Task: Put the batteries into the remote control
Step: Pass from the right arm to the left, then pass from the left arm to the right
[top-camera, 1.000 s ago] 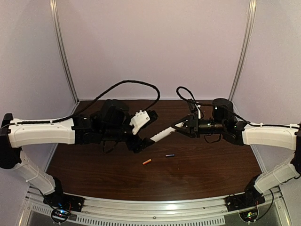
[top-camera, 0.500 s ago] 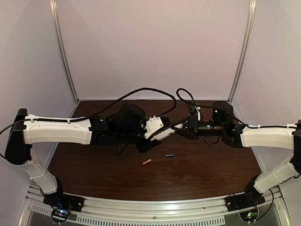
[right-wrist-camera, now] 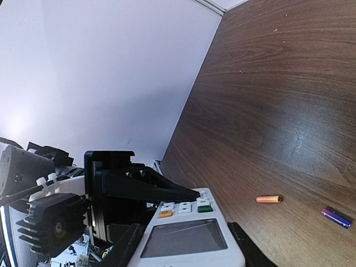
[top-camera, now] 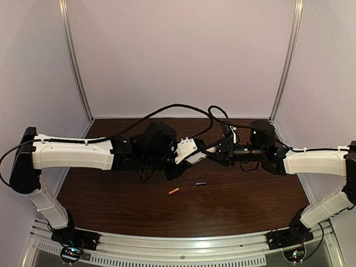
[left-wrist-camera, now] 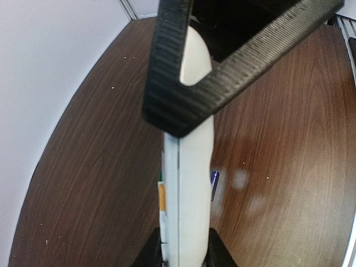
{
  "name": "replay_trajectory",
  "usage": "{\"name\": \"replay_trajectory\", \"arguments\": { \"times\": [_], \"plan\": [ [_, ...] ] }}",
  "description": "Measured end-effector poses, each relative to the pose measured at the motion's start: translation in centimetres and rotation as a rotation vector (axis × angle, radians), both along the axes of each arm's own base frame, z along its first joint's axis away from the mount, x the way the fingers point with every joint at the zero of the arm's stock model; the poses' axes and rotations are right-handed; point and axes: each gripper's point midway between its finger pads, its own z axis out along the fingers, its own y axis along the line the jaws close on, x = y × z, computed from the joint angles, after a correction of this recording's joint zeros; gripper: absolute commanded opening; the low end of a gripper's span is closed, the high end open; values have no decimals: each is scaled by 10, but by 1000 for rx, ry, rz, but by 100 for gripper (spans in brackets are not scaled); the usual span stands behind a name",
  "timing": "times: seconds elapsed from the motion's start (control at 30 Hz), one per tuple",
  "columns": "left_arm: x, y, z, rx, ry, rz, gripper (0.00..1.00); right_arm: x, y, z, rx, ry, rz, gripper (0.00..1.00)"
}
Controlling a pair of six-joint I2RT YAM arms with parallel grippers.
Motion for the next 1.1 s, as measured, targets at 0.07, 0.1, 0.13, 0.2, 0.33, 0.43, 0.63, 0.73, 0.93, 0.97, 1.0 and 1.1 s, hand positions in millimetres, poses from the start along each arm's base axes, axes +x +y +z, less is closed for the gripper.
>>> {"name": "replay_trajectory", "arguments": {
  "times": [0.07, 0.1, 0.13, 0.2, 0.33, 0.43, 0.63, 0.73, 0.93, 0.97, 1.0, 1.1],
  "plan": [
    [0, 0, 1, 4, 6, 0, 12, 0, 0, 0, -1, 4, -2, 74],
    [-1, 0, 0, 6, 6, -2, 11, 0, 0, -1, -2, 5, -1, 82],
    [-1, 0, 1, 3, 11, 1, 11, -1, 0, 0, -4, 0, 5, 88],
    [-1, -1, 2, -7, 27, 4, 10, -1, 0, 3, -10, -20, 13, 94],
    [-3, -3, 8, -71, 111, -12, 10, 2, -5, 25, -19, -119, 5, 98],
    [-2, 1, 24, -180, 204, -27, 9, 1, -11, 54, -3, -241, -3, 99],
    [0, 8, 73, -429, 328, -94, 9, -8, -19, 89, 18, -438, 0, 97],
    [-17, -1, 89, -519, 390, -188, 9, -10, -18, 94, 32, -478, 16, 93],
    [-49, -7, 97, -618, 526, -332, 8, -20, -15, 113, 111, -543, 57, 82],
    [-52, -7, 99, -634, 540, -348, 8, -24, -14, 116, 128, -548, 68, 82],
    [-54, -8, 101, -648, 553, -362, 8, -27, -12, 120, 149, -553, 82, 82],
    [-59, -9, 106, -691, 582, -397, 8, -33, -7, 125, 184, -559, 110, 79]
  ]
}}
